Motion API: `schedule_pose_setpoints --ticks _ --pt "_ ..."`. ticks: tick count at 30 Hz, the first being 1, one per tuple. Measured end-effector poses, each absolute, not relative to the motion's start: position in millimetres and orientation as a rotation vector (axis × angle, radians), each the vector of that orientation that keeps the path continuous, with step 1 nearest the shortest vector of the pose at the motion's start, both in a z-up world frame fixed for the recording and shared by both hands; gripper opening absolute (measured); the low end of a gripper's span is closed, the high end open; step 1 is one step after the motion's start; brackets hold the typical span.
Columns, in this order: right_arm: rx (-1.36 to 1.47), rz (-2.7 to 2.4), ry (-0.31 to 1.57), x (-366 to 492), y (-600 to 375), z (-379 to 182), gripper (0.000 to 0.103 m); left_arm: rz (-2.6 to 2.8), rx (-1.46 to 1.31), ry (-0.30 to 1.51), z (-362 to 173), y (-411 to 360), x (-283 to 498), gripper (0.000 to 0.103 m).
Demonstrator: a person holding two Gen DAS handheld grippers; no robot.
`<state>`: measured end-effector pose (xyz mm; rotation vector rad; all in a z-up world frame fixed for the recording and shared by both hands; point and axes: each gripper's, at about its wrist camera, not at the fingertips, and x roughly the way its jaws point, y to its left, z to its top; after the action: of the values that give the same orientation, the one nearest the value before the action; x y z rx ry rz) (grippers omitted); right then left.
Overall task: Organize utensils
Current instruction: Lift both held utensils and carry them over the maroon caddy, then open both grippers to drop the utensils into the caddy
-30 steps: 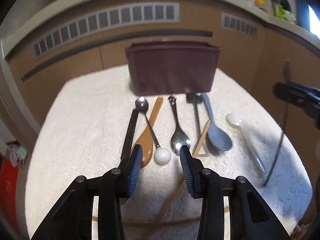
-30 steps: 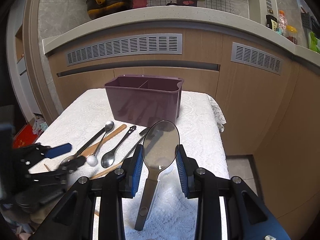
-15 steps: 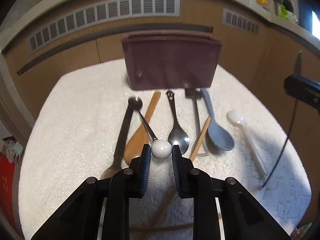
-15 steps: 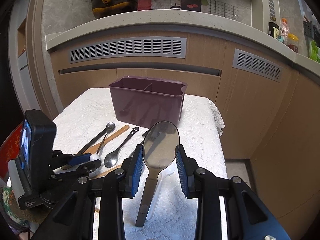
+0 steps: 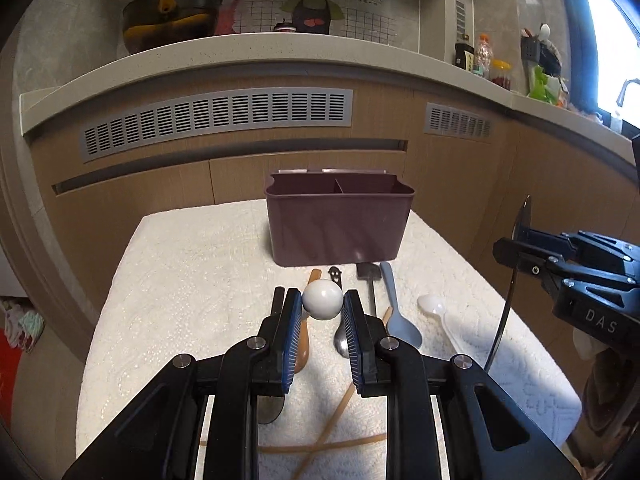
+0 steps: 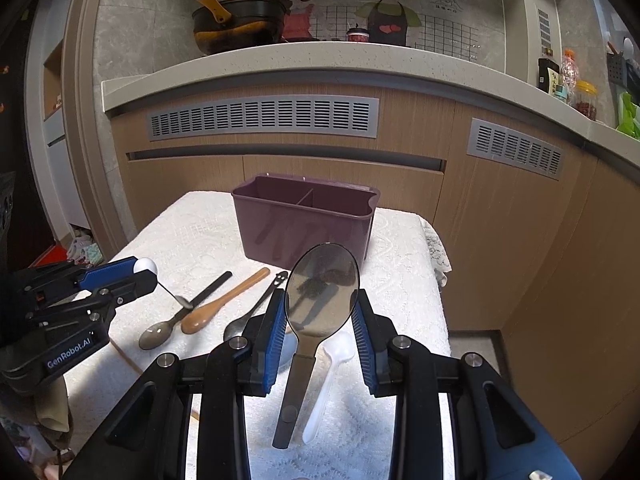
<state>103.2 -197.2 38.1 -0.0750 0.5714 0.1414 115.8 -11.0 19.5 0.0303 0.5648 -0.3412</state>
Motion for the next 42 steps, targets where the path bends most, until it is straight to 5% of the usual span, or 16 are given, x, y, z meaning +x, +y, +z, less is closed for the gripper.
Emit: schedule_pose_setpoints --ticks 12,24,42 --pt "-0.076 0.138 0.527 104.6 -197.5 53.9 0.03 -0.356 0.0 0.475 67.4 -8.6 118.1 0.022" --pt "-0.126 0.08 0.232 170.6 -203.2 162.4 0.03 -0.496 -0.157 0.369 170.5 -6.6 217.3 0.022" --pt "-0.117 0.072 0.497 314.2 -199.5 59.5 0.031 -0.522 -0.232 0.635 68.5 -32.4 345.2 0.024"
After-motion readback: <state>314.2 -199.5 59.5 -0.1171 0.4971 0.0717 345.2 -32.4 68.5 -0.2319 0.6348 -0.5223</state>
